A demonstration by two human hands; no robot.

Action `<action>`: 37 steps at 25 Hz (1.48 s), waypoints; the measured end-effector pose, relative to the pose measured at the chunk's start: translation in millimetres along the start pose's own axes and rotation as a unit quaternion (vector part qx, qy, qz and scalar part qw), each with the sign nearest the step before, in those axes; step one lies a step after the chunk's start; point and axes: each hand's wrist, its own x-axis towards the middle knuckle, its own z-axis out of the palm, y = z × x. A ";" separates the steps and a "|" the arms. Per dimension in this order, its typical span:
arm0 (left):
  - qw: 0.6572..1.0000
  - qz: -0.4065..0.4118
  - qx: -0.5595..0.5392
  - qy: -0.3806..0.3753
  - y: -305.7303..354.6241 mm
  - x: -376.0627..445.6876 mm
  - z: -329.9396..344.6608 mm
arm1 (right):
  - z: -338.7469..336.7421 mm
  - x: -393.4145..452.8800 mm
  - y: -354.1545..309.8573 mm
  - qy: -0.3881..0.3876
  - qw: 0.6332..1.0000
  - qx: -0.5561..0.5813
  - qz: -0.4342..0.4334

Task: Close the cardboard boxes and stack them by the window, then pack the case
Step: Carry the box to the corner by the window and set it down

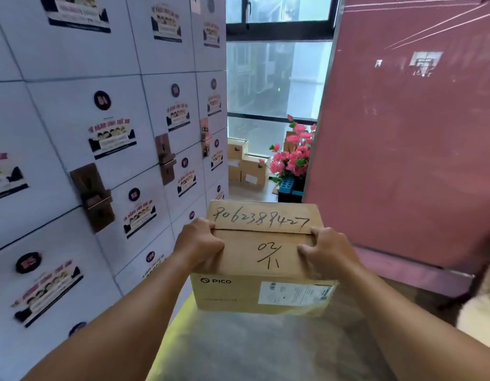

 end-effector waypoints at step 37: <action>0.998 -0.018 -0.039 -0.052 98.4 1160.1 197.0 | 73.7 1148.5 40.2 0.048 0.993 0.019 0.107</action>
